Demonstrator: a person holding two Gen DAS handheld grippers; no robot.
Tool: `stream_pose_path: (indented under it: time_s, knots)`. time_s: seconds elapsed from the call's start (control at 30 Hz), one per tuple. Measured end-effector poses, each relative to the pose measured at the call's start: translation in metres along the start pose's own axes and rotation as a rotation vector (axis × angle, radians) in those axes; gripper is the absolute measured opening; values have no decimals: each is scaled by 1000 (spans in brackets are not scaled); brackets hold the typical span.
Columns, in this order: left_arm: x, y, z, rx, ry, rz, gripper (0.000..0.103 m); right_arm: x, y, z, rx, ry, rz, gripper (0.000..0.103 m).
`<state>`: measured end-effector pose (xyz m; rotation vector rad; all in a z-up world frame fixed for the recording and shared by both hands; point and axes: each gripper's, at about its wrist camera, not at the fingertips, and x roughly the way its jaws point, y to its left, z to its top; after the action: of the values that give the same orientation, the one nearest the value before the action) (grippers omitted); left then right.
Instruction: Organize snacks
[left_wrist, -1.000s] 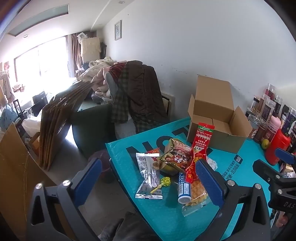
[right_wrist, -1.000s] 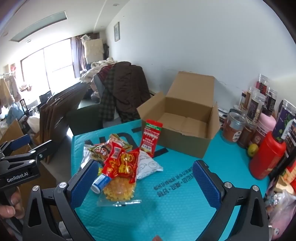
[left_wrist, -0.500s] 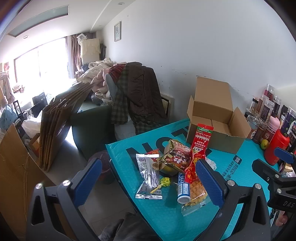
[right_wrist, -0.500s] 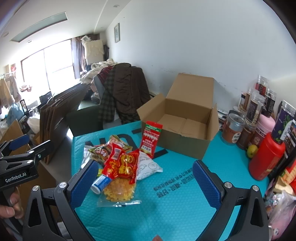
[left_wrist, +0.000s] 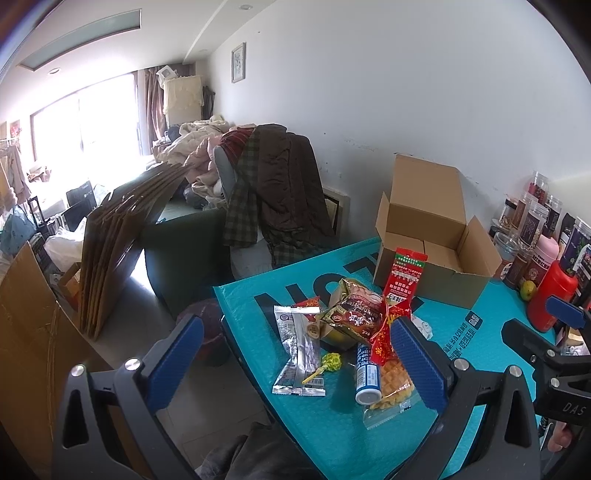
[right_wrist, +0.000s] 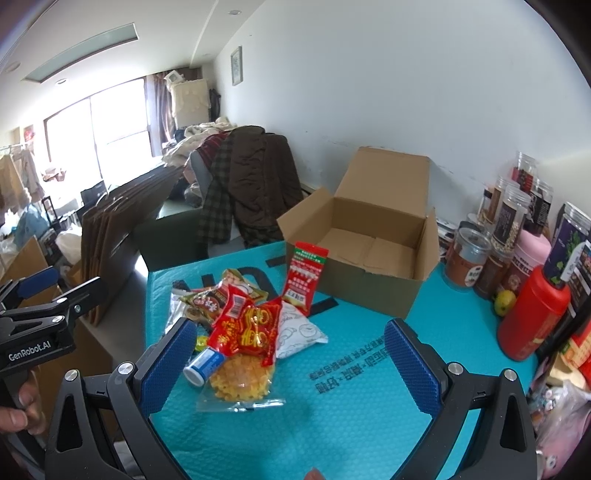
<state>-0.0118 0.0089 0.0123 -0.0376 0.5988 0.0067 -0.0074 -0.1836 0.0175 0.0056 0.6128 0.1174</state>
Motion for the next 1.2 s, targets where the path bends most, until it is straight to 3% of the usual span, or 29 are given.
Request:
stream_pose_path:
  time_s: [1.2]
  knots:
    - [-2, -2, -2, 12, -2, -4, 103, -1, 2, -1, -15, -5, 2, 103]
